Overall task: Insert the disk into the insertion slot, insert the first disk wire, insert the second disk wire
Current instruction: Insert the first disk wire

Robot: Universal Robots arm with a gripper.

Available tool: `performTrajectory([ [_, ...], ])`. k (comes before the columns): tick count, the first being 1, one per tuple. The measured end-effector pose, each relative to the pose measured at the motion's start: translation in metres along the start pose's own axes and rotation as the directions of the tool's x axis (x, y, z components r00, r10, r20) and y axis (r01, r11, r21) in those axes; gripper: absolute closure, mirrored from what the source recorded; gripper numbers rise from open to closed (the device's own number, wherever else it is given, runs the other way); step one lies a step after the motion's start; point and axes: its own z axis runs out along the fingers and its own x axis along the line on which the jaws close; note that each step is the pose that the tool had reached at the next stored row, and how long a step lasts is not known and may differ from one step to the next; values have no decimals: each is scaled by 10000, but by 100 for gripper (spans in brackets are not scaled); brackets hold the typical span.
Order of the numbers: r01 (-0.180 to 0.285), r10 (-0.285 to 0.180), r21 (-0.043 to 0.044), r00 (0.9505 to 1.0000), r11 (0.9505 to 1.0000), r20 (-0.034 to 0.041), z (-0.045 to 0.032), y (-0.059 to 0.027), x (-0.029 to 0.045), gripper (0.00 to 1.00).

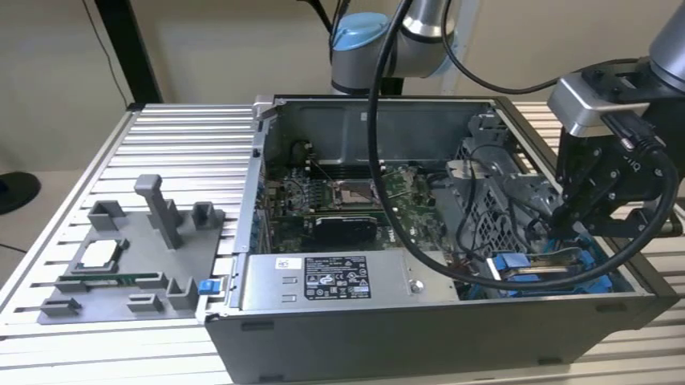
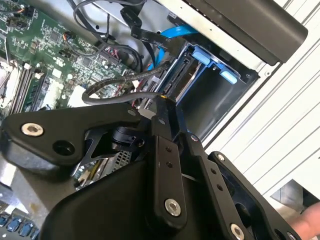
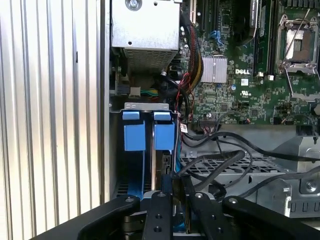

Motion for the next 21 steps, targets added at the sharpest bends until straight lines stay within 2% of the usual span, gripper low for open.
performTrajectory([
  [9, 0, 0, -20, 10000, 10000, 0, 45, -8, 5, 100],
  [15, -10, 10, -103, 10000, 9999, 0, 119, -100, 16, 100],
  [21, -12, 12, -119, 10000, 9999, -1, 190, -193, 23, 100],
])
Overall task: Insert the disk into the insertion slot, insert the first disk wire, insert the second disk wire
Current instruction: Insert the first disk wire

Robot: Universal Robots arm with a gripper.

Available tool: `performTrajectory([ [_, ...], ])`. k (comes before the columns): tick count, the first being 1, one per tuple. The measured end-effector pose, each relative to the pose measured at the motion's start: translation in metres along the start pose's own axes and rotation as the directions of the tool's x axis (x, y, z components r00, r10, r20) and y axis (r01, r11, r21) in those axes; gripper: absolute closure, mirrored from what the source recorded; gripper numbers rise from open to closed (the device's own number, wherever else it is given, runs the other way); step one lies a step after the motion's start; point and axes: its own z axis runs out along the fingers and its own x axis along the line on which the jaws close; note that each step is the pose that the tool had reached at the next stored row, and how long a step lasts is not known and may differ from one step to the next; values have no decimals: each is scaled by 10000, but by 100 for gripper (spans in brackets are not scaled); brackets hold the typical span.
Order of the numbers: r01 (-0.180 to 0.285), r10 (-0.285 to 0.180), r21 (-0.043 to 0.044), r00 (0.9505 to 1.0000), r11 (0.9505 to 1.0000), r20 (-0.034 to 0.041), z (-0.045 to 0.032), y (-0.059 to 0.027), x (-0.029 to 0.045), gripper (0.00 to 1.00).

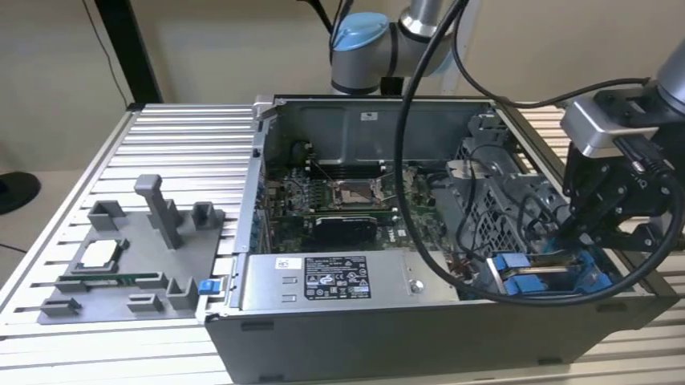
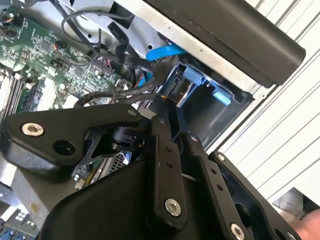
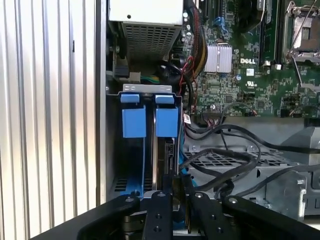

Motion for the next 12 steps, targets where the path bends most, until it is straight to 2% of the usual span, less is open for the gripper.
performTrajectory([
  [6, 74, -74, -8, 10000, 10000, -1, 54, -4, 6, 100],
  [12, 342, -342, -36, 9994, 9994, -2, 111, -21, 10, 100],
])
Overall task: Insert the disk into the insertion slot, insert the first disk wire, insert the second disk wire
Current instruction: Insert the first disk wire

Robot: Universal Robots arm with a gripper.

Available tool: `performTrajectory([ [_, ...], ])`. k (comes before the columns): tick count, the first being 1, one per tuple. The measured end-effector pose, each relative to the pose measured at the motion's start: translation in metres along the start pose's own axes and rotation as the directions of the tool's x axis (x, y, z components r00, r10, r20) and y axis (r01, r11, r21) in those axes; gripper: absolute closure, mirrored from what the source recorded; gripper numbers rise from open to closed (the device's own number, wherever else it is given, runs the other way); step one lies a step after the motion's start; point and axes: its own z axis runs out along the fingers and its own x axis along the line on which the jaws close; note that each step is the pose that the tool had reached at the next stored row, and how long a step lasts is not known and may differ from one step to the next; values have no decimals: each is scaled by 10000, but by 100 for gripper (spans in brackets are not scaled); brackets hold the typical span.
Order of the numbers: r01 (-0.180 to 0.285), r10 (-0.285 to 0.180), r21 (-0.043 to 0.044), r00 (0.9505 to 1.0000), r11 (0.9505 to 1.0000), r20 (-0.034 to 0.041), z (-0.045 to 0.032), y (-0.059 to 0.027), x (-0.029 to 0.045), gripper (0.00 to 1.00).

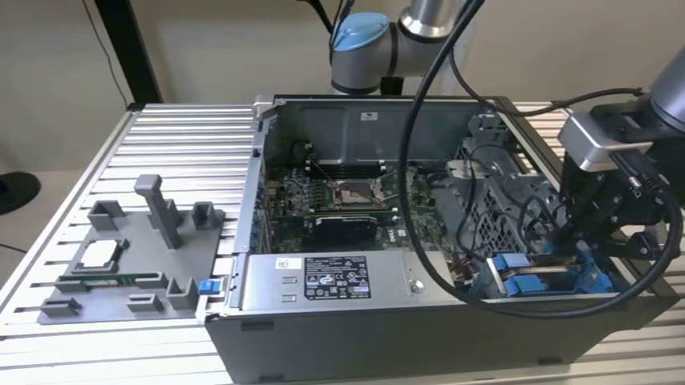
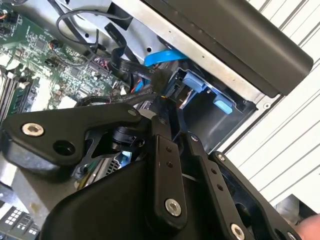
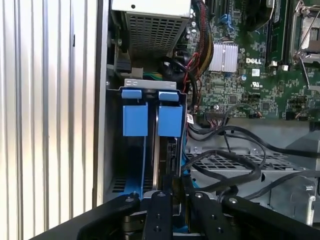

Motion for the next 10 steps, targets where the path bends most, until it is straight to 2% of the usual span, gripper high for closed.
performTrajectory([
  [10, 220, -220, -24, 9998, 9998, 0, 48, -41, -17, 100],
])
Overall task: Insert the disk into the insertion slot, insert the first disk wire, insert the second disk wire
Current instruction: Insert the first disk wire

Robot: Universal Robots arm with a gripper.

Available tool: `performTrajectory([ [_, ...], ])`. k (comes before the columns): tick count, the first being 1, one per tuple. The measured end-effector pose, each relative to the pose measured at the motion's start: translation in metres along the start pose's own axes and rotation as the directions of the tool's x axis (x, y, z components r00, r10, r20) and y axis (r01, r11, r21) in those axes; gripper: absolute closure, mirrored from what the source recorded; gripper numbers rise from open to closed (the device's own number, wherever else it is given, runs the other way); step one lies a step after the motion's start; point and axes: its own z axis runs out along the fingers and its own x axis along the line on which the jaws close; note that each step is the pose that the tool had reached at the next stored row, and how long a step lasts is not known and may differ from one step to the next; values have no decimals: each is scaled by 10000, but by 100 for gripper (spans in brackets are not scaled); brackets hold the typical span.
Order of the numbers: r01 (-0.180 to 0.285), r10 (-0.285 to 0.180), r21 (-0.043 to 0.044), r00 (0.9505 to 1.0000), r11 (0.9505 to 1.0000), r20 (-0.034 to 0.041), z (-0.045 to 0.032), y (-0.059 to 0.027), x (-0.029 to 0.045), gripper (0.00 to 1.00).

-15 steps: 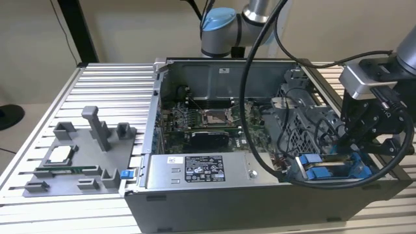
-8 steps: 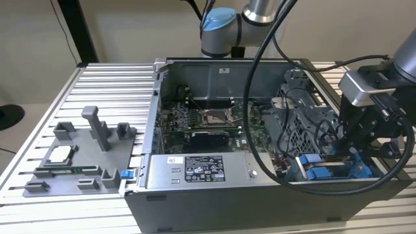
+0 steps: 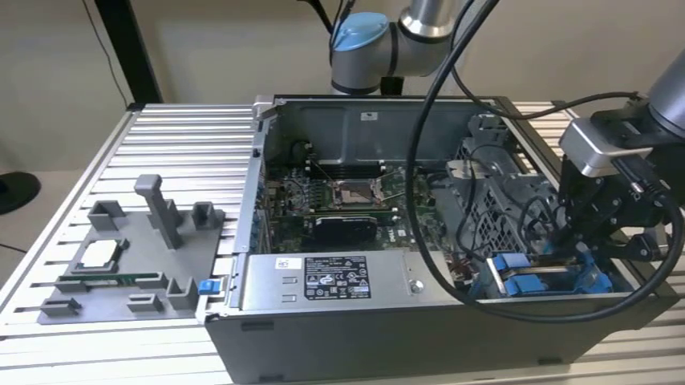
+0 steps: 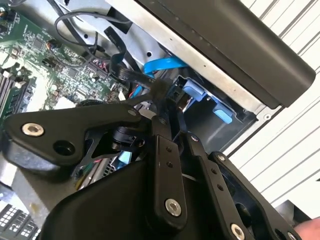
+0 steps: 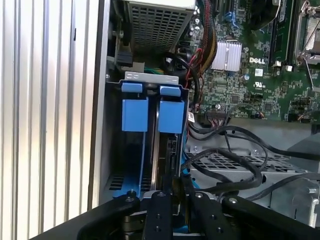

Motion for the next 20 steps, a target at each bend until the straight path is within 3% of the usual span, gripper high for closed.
performTrajectory([
  [6, -19, 19, 2, 10000, 10000, -4, 0, -1, -5, 100],
  [11, -423, 423, 45, 9991, 9991, -4, 6, 2, -5, 100],
  [20, -440, 440, 49, 9990, 9990, -2, -1, 3, 4, 100],
])
